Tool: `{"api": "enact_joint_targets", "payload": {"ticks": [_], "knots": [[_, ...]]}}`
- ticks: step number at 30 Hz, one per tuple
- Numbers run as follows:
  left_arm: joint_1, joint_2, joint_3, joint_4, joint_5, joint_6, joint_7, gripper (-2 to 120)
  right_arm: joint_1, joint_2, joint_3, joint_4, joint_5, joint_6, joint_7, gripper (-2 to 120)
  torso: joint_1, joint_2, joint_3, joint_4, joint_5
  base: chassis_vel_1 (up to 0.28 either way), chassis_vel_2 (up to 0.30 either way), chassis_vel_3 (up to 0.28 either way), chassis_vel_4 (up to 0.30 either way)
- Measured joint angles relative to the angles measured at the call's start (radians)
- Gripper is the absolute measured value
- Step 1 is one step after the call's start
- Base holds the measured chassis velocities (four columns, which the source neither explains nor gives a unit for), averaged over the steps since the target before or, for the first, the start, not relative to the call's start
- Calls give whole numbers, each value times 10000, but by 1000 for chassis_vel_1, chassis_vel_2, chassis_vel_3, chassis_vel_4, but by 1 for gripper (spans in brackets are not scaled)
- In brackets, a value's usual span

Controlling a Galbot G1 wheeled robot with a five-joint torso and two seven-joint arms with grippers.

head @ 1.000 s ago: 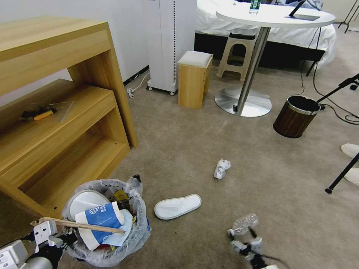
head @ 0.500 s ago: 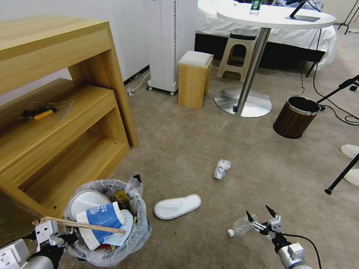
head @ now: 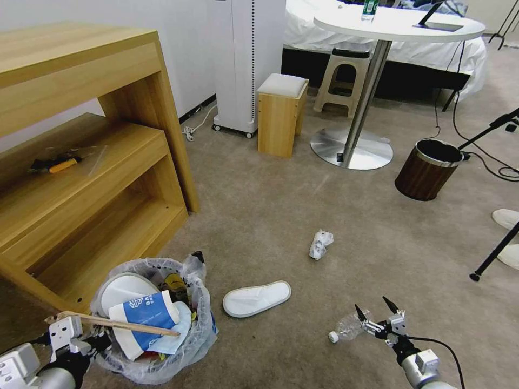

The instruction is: Pick up the trash bin and place the garbage on the floor into it.

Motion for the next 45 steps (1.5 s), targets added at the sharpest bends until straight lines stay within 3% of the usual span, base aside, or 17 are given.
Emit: {"api": "enact_joint_targets", "payload": {"ticks": [23, 45], "knots": [[-31, -159, -81, 8, -77, 1, -36, 0, 1848, 100, -1579, -2177, -291, 599, -1288, 99, 0, 0, 0, 2, 1, 0, 0, 0, 0], [-126, -376, 68, 70, 90, -1, -23, 0, 1990, -119, -1037, -3166, -1151, 1572, -2798, 99, -1, 0, 0, 0, 1, 0, 0, 0, 0]]}}
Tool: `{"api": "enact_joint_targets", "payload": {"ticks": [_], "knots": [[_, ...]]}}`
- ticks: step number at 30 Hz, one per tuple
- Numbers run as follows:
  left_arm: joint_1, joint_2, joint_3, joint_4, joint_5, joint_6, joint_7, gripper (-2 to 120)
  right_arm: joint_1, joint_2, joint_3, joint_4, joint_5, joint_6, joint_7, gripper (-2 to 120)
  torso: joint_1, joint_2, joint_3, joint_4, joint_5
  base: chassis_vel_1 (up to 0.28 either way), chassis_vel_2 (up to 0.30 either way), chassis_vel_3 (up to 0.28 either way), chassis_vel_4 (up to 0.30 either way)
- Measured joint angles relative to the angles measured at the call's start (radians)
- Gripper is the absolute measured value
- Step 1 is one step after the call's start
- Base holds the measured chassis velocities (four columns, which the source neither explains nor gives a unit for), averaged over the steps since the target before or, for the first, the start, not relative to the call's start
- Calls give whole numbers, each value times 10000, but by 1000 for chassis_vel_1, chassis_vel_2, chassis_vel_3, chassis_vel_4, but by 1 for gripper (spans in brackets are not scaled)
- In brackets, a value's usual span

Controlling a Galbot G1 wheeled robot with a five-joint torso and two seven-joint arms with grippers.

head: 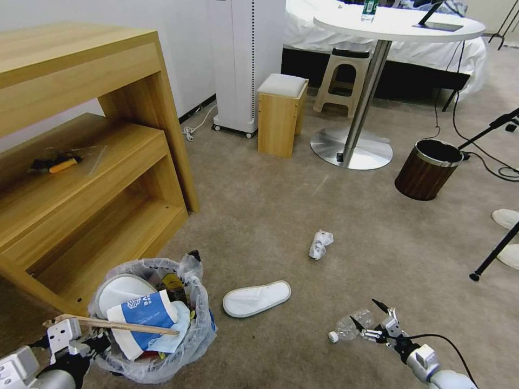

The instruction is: Pick up the trash bin and place the garbage on the floor into it.

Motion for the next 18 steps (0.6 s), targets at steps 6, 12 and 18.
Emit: {"api": "enact_joint_targets", "payload": {"ticks": [6, 12, 18], "knots": [[-36, 36, -1, 24, -12, -11, 3, 0, 78, -53, 305, -221, -318, 370, -802, 98, 0, 0, 0, -1, -1, 0, 0, 0, 0], [-58, 54, -20, 13, -48, -20, 3, 0, 550, -1, 740, -786, -842, 921, -2371, 99, 0, 0, 0, 0, -1, 0, 0, 0, 0], [-117, 25, -21, 9, -72, -27, 3, 0, 1033, 183, 1462, -1367, -1551, 1008, -3720, 99, 0, 0, 0, 2, -2, 0, 0, 0, 0]]}}
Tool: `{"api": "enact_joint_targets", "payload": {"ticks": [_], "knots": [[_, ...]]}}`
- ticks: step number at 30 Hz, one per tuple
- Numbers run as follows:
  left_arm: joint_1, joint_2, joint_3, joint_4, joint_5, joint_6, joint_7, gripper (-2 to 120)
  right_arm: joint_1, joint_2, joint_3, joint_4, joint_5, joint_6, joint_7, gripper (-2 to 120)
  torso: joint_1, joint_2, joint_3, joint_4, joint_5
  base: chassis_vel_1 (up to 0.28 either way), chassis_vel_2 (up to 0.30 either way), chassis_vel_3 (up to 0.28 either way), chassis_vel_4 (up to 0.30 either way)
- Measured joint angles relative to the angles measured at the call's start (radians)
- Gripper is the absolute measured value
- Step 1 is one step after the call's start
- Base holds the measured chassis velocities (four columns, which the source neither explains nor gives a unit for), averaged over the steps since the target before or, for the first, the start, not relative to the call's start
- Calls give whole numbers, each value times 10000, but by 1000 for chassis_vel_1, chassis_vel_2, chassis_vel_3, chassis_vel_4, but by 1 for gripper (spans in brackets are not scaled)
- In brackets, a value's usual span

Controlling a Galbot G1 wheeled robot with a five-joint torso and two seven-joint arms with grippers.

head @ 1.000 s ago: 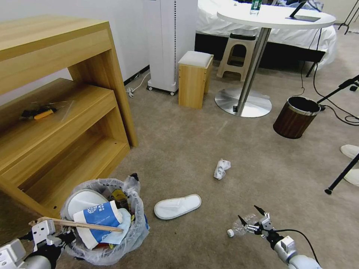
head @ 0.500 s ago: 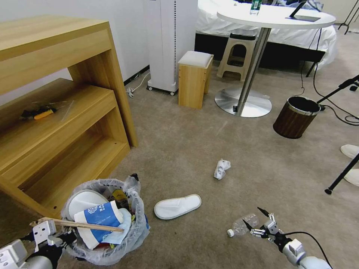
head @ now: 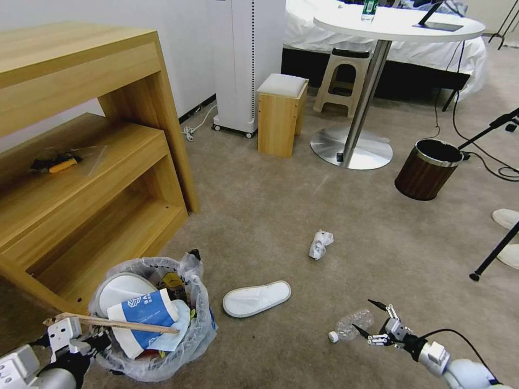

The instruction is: Pick up the trash bin and place the garbage on the floor into it.

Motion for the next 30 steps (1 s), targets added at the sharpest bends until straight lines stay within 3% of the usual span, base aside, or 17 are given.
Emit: {"api": "enact_joint_targets", "payload": {"ticks": [2, 7, 9, 23, 30], "knots": [[-4, -40, 2, 1, 3, -11, 0, 0, 367, 113, 275, -473, -87, 6, -819, 99, 1, 0, 0, -2, 2, 0, 0, 0, 0], [0, -70, 4, 1, 15, -11, 2, 0, 695, 148, 388, -825, -38, 7, -1756, 99, 0, 0, 0, -1, 2, 0, 0, 0, 0], [22, -102, 0, 0, 35, -14, 11, 0, 949, 144, 540, -1127, -4, 7, -2835, 100, 1, 0, 0, -2, 1, 0, 0, 0, 0], [-105, -250, 95, 6, 106, -18, 26, 0, 1821, 144, 592, -2196, 299, 8, -5342, 100, 1, 0, 0, -1, 3, 0, 0, 0, 0], [-88, -279, 79, 0, 113, -18, 28, 0, 2523, 187, 364, -2777, 376, 5, -6092, 100, 1, 0, 0, -1, 2, 0, 0, 0, 0]]}}
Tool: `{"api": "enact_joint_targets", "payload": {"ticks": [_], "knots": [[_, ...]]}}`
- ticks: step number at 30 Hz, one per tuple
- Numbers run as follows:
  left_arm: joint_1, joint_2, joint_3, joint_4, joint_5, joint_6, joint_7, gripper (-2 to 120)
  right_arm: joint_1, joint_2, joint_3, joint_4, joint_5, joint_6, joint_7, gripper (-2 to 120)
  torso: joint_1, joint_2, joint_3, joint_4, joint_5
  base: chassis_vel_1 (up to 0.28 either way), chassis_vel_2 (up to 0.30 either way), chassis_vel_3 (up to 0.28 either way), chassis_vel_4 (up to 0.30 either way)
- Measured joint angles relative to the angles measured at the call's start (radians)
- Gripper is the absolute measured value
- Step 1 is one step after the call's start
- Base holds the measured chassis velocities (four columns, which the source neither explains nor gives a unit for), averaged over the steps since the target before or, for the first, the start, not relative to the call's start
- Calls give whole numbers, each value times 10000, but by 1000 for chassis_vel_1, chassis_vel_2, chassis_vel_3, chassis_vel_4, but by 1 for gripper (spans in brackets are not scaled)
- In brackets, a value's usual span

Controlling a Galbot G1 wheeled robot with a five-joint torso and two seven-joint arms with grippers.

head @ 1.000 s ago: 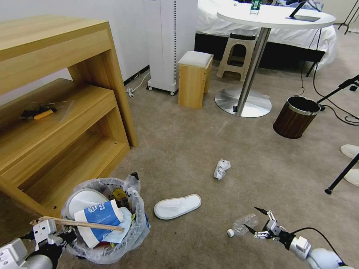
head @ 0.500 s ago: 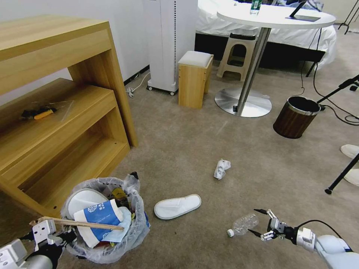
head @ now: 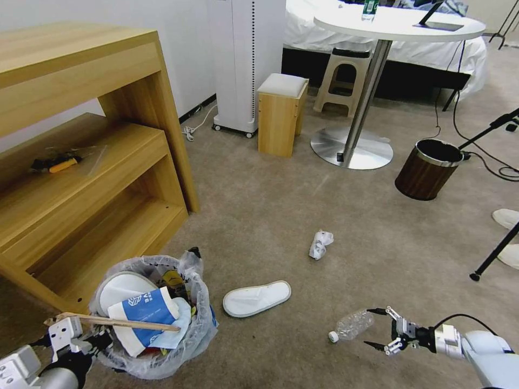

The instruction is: Pick up the trash bin and place the garbage on the floor into it.

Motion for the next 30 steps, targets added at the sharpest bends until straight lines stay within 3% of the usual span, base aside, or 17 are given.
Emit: {"api": "enact_joint_targets", "payload": {"ticks": [11, 30], "knots": [[-60, -64, -12, 18, -3, -3, 4, 0, 1064, 264, -255, -816, -401, -14, -341, 100, 0, 0, 0, 3, -1, 0, 0, 0, 0], [-137, -51, -88, -49, -116, -14, -15, 0, 1520, 586, -233, -2159, -1313, -29, -629, 98, 0, 0, 0, -1, -1, 0, 0, 0, 0]]}}
